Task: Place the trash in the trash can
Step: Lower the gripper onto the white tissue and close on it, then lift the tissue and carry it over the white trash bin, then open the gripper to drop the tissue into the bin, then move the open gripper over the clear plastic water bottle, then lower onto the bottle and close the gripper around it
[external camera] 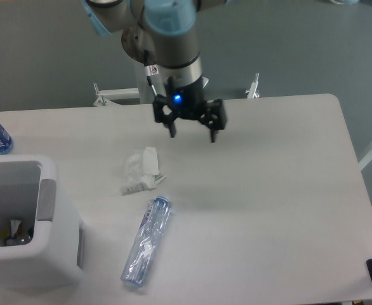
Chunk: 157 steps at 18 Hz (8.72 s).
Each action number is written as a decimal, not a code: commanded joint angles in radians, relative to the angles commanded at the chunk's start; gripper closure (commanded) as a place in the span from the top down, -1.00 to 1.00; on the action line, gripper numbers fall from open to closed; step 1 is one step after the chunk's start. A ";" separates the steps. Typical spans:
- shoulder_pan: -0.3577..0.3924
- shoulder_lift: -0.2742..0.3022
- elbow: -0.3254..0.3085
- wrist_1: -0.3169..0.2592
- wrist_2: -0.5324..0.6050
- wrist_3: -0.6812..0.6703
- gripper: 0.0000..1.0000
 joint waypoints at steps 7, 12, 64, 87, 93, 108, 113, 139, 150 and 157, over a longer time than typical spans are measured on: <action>-0.045 -0.058 -0.083 0.008 0.011 -0.002 1.00; -0.065 -0.095 -0.084 0.009 0.011 -0.012 1.00; -0.006 -0.022 0.454 0.047 -0.488 -0.586 -1.00; -0.163 -0.131 0.480 0.173 -0.480 -0.618 1.00; 0.032 -0.163 0.509 0.178 -0.482 -0.627 1.00; 0.135 -0.316 0.551 0.238 -0.421 -0.591 1.00; 0.103 -0.402 0.541 0.238 -0.313 -0.468 1.00; -0.057 -0.634 0.489 0.247 -0.282 -0.233 1.00; -0.083 -0.686 0.515 0.252 -0.273 -0.233 1.00; -0.098 -0.700 0.511 0.252 -0.242 -0.236 1.00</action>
